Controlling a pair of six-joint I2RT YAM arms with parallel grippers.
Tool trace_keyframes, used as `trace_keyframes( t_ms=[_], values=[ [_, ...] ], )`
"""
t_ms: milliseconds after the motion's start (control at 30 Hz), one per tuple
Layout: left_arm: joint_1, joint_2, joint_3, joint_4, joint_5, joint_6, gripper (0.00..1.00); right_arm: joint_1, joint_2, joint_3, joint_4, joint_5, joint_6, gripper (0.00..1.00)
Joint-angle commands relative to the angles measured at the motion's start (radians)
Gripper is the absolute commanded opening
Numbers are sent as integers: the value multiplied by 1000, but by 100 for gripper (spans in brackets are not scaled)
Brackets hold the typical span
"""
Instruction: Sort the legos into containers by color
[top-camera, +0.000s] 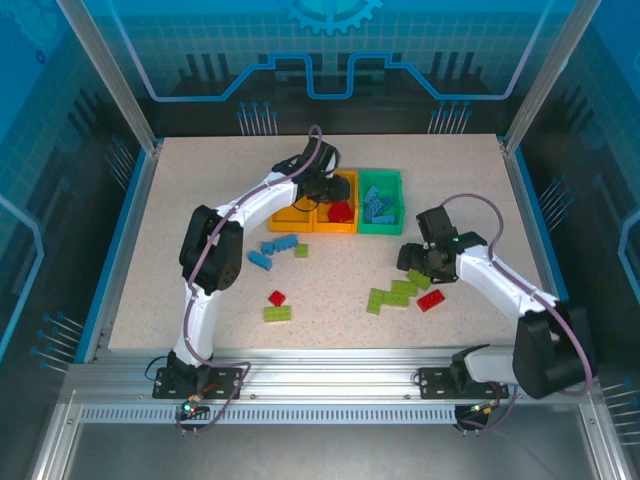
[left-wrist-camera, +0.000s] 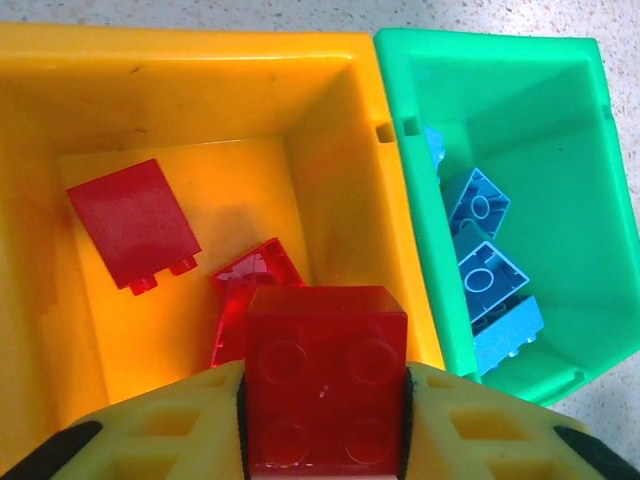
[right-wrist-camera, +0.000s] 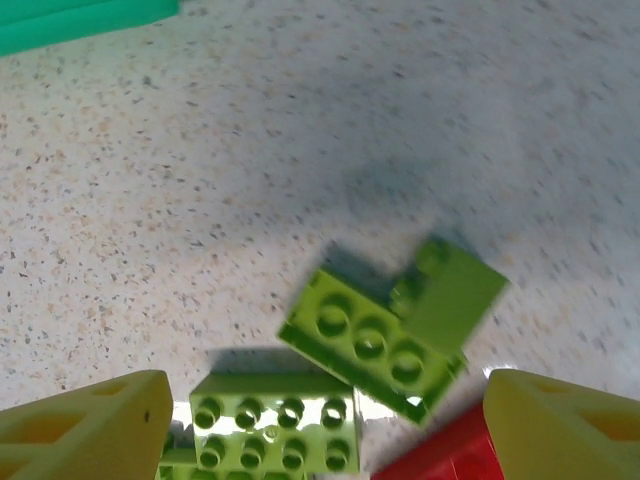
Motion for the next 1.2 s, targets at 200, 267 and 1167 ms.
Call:
trace_keyframes(
  t_ms=[200,267,1167],
  values=[
    [-6,-77,-41,19,35,-20,99,-3,-177,-92,-171,16,225,83],
    [-10,-129,-104,52,36,-27,99,-10,-182,-105,-192,1,239,82],
    [-28,-753,-833,99,-138,-13,99,-92,-80,-239,-38,-58,292,66]
  ],
)
